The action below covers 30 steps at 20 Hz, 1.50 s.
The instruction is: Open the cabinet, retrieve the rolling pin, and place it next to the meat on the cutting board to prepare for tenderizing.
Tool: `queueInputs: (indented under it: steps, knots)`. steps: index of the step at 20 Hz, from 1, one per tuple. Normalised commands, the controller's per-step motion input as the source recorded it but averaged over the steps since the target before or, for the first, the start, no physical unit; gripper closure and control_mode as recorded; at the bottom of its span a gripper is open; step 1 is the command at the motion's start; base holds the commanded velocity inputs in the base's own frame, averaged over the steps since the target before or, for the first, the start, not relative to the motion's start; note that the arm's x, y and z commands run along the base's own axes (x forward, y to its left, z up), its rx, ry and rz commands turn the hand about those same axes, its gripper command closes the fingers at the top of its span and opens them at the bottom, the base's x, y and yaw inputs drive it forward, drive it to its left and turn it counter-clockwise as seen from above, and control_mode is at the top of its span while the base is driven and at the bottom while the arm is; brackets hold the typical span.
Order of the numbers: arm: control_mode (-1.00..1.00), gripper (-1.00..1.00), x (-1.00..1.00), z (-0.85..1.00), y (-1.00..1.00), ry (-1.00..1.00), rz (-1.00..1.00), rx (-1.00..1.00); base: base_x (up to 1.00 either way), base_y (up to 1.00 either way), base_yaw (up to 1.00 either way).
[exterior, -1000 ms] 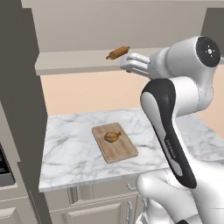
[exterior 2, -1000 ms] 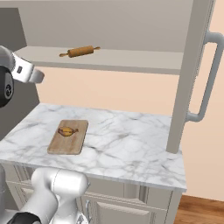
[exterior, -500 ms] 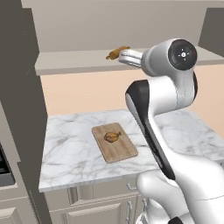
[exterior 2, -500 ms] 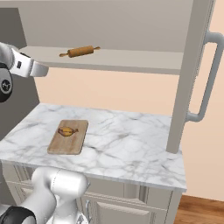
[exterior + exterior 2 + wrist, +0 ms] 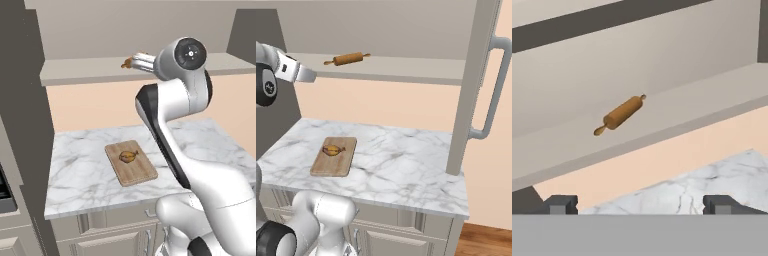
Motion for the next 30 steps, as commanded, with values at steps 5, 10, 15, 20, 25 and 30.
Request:
queueInputs:
  steps: [5, 10, 15, 20, 25, 30]
  knots:
    - [-1.0, -1.0, 0.38, 0.0, 0.0, 0.01, -0.05, 0.0, 0.0, 0.0, 0.0]
    - [-1.0, -1.0, 0.4, 0.0, 0.0, 0.0, -0.08, 0.0, 0.0, 0.0, 0.0]
    - [-1.0, -1.0, 0.44, 0.0, 0.0, 0.04, -0.05, 0.0, 0.0, 0.0, 0.0]
    - [-1.0, -1.0, 0.47, 0.0, 0.0, 0.05, -0.02, 0.0, 0.0, 0.0, 0.0]
    - [-1.0, -1.0, 0.44, 0.0, 0.0, 0.01, 0.0, 0.0, 0.0, 0.0, 0.0]
    - [-1.0, -1.0, 0.38, 0.0, 0.0, 0.0, -0.02, 0.0, 0.0, 0.0, 0.0]
